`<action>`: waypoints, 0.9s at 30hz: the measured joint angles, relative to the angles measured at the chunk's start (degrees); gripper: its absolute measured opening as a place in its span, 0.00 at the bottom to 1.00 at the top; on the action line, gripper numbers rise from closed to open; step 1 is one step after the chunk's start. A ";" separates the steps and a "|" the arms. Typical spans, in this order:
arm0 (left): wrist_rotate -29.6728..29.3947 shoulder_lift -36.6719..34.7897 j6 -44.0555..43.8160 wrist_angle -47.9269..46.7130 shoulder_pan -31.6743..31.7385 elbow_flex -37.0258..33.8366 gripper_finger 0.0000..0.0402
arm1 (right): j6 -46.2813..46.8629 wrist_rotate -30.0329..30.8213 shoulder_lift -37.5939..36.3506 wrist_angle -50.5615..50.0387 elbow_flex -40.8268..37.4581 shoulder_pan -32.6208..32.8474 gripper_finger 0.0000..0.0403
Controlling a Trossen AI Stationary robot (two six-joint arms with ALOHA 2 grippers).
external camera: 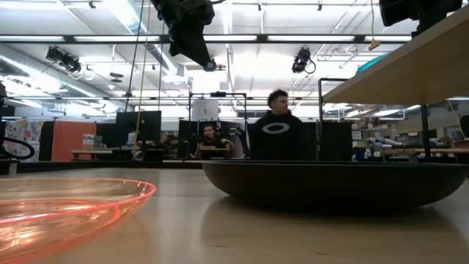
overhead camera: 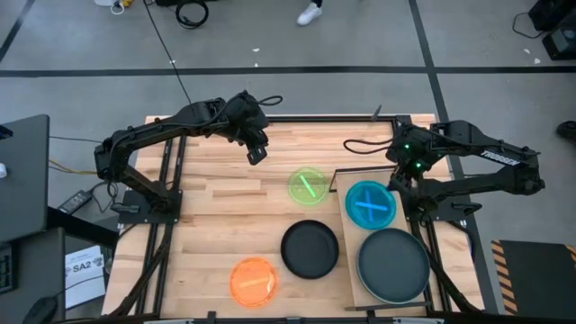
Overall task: Place and stack plates onto a shelf
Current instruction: Stack the orange plate on top of the blue plate on the shelf
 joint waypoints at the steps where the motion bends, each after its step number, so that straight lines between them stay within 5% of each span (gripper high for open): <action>1: -0.02 0.00 0.02 0.00 0.00 0.00 0.29 | -0.01 1.16 0.00 0.00 0.00 -0.01 0.60; 18: 0.00 0.00 -3.66 -2.20 -2.16 0.00 0.29 | -0.01 6.60 0.00 0.03 0.00 -0.01 0.60; 27: -0.05 0.02 -14.91 -3.15 -9.33 0.00 0.29 | -0.01 6.60 0.00 0.26 0.00 0.01 0.60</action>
